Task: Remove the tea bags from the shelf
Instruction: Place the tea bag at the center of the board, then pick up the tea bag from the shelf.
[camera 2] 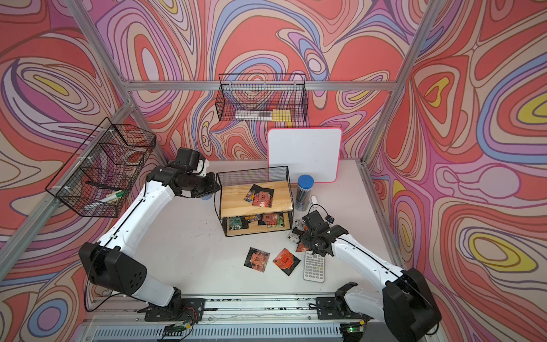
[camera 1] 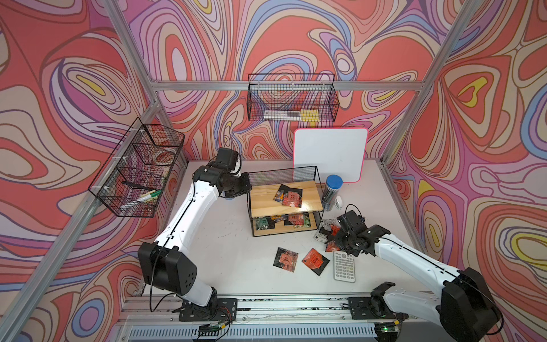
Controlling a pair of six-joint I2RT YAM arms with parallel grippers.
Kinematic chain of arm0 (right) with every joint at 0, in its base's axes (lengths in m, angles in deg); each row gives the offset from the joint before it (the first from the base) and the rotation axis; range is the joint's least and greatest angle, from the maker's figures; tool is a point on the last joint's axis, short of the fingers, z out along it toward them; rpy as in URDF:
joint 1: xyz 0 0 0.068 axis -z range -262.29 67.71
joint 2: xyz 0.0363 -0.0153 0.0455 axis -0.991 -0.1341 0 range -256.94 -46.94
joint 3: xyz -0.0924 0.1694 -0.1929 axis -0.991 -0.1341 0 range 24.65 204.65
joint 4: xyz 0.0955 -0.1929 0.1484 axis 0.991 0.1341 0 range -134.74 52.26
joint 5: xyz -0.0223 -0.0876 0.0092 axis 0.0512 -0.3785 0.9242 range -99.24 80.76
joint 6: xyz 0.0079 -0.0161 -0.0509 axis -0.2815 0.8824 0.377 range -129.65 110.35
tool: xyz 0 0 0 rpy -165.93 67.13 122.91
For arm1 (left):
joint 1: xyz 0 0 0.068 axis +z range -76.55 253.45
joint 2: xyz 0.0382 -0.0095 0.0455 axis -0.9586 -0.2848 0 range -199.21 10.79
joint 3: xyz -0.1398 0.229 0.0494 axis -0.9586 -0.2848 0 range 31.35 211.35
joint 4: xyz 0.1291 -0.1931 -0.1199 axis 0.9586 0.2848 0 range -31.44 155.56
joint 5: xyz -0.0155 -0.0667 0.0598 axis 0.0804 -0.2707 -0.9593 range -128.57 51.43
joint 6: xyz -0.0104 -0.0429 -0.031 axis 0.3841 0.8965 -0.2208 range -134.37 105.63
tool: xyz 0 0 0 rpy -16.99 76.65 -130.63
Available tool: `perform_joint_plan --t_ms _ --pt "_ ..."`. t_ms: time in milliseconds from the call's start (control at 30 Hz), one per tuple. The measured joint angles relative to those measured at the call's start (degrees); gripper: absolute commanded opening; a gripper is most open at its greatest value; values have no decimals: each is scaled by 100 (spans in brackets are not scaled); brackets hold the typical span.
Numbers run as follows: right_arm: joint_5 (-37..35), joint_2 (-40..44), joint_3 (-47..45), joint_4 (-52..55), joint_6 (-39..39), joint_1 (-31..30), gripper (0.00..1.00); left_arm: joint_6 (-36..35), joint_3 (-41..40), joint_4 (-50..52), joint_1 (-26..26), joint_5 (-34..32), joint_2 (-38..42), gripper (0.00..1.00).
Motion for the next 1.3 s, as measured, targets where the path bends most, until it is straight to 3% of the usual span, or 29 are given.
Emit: perform_joint_plan --t_ms 267,633,833,1033,1300 --pt "13 -63 4 101 7 0 42 0 0 -2 0 2 0 15" --pt "-396 68 903 831 92 0 52 0 0 -4 0 17 -2 15" --pt "-1088 116 2258 1497 577 0 59 0 0 -4 0 22 -9 15" --pt "-1657 -444 4157 1858 1429 -96 65 0 0 -4 0 31 -11 15" --pt "-2221 -1718 5932 2232 2197 -1178 72 0 0 -4 0 35 -11 15"
